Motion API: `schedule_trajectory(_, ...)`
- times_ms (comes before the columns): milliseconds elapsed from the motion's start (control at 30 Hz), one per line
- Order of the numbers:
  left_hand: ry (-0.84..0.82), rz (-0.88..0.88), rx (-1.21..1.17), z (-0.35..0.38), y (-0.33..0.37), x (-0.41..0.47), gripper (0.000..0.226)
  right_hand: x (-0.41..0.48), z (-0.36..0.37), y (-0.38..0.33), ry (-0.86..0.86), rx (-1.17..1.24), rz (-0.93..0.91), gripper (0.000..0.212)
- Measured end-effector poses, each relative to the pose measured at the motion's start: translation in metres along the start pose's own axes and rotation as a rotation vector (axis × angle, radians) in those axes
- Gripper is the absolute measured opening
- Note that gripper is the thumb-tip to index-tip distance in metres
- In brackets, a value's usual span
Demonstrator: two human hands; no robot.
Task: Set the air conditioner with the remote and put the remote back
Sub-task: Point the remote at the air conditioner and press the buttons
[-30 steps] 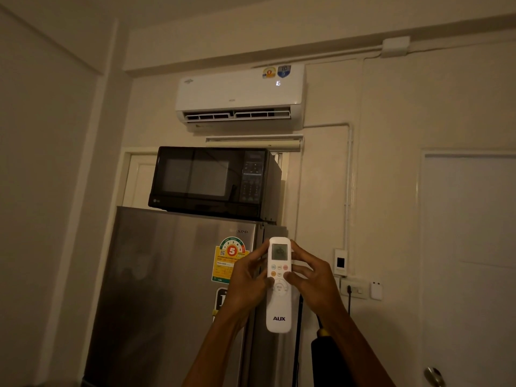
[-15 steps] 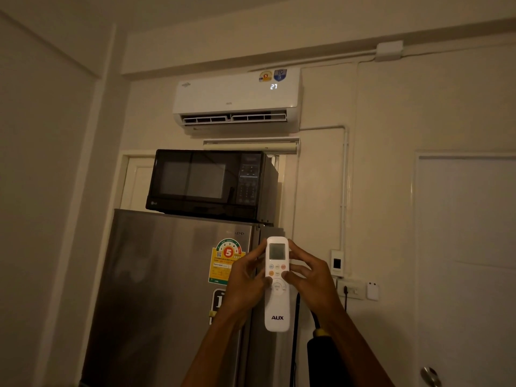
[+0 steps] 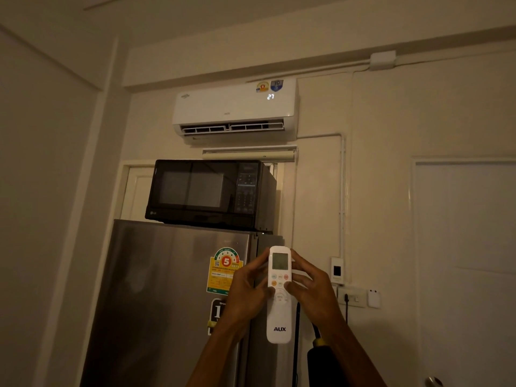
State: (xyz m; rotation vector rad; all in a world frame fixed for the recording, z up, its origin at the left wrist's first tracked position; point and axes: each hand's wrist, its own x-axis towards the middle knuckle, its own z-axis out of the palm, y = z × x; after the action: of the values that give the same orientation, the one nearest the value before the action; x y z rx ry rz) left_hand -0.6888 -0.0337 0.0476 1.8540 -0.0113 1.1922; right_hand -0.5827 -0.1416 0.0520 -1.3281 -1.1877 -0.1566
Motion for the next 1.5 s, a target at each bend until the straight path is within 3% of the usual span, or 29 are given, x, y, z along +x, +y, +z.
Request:
schedule_trajectory(500,-0.023,0.032,0.047,-0.001,-0.008,0.006,0.069,-0.001,-0.003,0.003,-0.062,-0.030,-0.089,0.075)
schedule_trajectory(1500,-0.035,0.062,0.060,0.008,-0.024,0.031,0.069,0.022,-0.015,0.020,-0.069,-0.044,-0.124,0.075)
